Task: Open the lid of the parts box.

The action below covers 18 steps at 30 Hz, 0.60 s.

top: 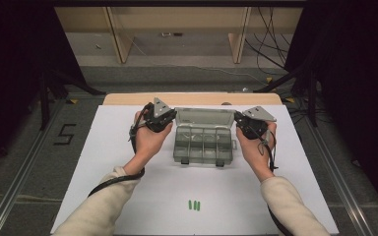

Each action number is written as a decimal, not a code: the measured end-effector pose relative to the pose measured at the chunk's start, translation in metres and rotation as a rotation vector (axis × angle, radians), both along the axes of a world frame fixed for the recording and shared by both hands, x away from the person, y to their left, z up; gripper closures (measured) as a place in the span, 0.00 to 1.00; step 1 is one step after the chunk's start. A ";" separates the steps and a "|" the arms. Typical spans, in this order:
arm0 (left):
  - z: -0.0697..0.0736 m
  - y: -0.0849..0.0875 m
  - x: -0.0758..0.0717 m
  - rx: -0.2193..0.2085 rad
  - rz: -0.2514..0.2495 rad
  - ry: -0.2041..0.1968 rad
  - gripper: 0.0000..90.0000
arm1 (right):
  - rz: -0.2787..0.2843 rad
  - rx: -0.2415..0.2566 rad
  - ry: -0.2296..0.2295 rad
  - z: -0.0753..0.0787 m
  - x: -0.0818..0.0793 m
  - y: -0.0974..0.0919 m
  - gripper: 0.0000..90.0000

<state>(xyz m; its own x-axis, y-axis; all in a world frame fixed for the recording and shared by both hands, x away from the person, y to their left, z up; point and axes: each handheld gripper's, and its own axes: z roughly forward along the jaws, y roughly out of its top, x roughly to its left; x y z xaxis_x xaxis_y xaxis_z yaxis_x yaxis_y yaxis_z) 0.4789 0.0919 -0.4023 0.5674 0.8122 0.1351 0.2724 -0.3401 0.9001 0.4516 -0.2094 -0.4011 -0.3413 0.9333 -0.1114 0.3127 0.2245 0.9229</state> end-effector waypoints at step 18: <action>0.002 -0.002 0.009 0.000 0.010 0.008 0.93 | -0.006 0.008 0.003 0.002 0.011 -0.001 0.96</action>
<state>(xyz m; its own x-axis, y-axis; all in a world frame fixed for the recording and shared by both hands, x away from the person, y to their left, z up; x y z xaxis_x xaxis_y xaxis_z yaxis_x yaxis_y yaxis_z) 0.4878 0.0898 -0.4002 0.5601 0.8181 0.1305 0.2835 -0.3372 0.8977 0.4625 -0.2101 -0.3991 -0.3357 0.9363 -0.1034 0.3169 0.2156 0.9236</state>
